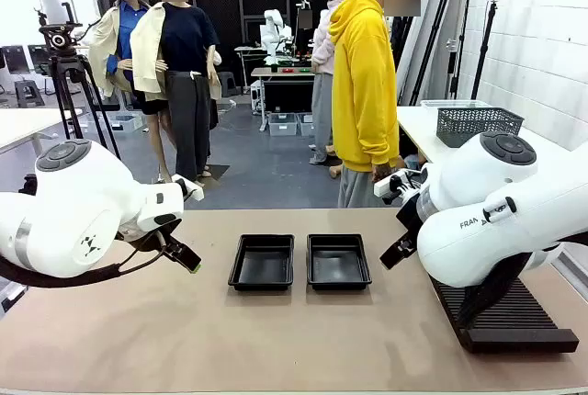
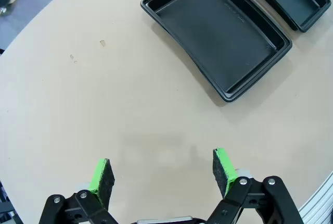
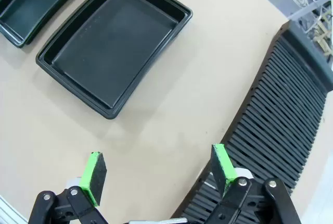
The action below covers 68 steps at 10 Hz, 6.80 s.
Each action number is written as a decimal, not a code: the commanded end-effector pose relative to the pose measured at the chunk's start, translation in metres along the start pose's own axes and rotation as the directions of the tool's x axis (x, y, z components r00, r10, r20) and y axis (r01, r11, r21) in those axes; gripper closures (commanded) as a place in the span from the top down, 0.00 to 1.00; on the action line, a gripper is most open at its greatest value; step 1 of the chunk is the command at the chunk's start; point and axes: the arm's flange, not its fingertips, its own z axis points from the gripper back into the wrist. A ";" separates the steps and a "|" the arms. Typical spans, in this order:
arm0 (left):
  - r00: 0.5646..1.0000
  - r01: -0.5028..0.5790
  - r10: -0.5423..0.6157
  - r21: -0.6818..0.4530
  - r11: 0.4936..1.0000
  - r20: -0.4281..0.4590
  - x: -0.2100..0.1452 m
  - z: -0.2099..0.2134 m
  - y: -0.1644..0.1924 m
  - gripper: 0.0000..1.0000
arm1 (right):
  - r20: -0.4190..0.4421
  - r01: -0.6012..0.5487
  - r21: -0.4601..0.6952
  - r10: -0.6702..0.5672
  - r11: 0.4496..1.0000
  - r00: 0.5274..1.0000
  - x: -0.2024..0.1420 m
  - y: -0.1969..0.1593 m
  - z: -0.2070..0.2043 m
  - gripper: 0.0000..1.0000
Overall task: Inspect and transfer BCBs to ESD trays.
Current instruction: Pick up the Blank PCB from the PCB Rack and place it in the left ESD tray.
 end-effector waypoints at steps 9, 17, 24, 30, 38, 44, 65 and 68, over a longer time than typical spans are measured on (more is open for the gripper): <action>1.000 0.000 0.000 0.000 1.000 0.000 0.000 0.000 0.000 1.00 | 0.000 0.000 0.000 0.000 1.000 1.000 0.000 0.000 0.000 1.00; 0.924 -0.100 0.099 0.016 0.995 -0.371 0.121 0.032 0.012 1.00 | -0.136 0.158 0.103 -0.143 0.982 0.980 0.056 -0.061 0.077 1.00; 0.779 -0.454 0.309 -0.150 0.878 -0.546 0.176 0.022 0.133 1.00 | -0.100 0.398 0.362 -0.390 0.843 0.916 0.018 -0.146 0.119 1.00; 0.754 -0.413 0.300 -0.067 0.908 -0.585 0.167 0.014 0.125 1.00 | -0.099 0.409 0.360 -0.401 0.839 0.911 0.019 -0.150 0.124 1.00; 0.749 -0.654 0.500 -0.362 0.664 -0.435 0.106 0.096 0.235 1.00 | -0.118 0.527 0.441 -0.535 0.727 0.837 -0.013 -0.197 0.162 1.00; 0.746 -0.561 0.521 -0.813 0.156 -0.415 -0.013 0.091 0.372 1.00 | -0.110 0.522 0.737 -0.687 0.428 0.719 -0.082 -0.297 0.168 1.00; 0.792 -0.441 0.498 -0.895 0.067 -0.353 -0.061 0.070 0.401 1.00 | -0.222 0.498 0.856 -0.775 0.135 0.592 -0.146 -0.330 0.121 1.00; 0.792 -0.441 0.498 -0.895 0.067 -0.353 -0.061 0.070 0.401 1.00 | -0.222 0.498 0.856 -0.775 0.135 0.592 -0.146 -0.330 0.121 1.00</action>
